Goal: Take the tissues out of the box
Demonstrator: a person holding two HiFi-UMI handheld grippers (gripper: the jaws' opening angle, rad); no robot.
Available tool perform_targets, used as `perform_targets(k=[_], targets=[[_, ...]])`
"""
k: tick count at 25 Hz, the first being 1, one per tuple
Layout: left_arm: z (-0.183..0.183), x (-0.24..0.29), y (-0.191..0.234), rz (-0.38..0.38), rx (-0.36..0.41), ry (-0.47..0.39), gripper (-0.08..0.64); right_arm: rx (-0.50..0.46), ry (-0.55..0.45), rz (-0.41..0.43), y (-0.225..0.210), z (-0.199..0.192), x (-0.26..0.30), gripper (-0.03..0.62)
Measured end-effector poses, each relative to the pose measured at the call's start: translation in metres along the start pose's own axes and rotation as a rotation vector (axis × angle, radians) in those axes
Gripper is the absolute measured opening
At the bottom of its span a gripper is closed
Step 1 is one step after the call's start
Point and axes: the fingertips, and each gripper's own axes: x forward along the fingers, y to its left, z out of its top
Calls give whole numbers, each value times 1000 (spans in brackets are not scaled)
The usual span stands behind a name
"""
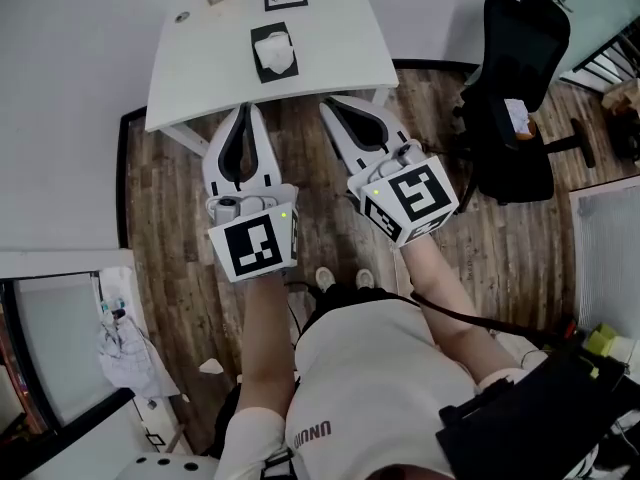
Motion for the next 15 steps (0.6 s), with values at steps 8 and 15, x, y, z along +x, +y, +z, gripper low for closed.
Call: perform_targets(k=[8, 15], targets=[[1, -6, 6, -4, -6, -8, 12, -12, 5, -33, 3, -4, 1, 18], [-2, -15, 17, -17, -14, -17, 12, -15, -5, -73, 4, -3, 1, 20]])
